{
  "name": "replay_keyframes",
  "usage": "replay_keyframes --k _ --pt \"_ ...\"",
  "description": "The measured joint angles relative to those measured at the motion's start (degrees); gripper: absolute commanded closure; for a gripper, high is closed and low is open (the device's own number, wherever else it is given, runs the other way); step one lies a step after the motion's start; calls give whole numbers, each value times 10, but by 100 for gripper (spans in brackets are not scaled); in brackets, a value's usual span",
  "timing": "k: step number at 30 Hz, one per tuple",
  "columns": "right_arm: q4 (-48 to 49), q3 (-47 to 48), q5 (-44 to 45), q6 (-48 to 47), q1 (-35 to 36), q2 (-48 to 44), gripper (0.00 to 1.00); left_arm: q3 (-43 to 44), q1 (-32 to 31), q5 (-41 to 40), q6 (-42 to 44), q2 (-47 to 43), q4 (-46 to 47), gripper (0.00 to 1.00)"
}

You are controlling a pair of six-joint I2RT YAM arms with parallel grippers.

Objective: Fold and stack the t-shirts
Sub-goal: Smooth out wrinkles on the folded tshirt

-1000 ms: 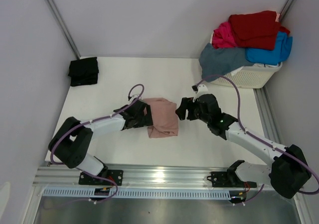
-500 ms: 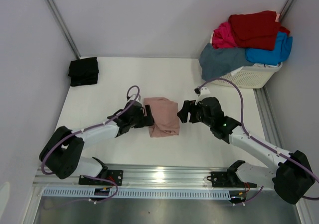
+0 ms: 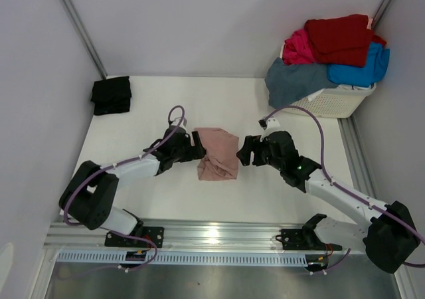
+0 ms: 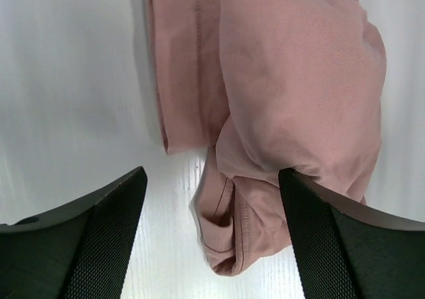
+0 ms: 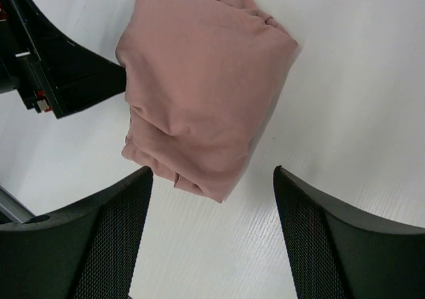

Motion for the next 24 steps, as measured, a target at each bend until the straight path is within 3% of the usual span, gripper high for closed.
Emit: replay_keyframes --k 7,11,15,22,24 --pt "-2 0 0 1 0 -10 22 -101 59 76 -32 -49 110 48" --pt "0 -7 0 4 0 -10 22 -104 64 102 -39 -50 136 51" --pt "-2 -13 1 5 0 -10 22 -97 65 122 -42 -45 152 46" --pt "-4 -13 3 5 0 -12 21 -37 82 160 -40 30 171 2" --pt "-7 -13 5 5 1 -14 21 -19 90 163 -41 50 168 1"
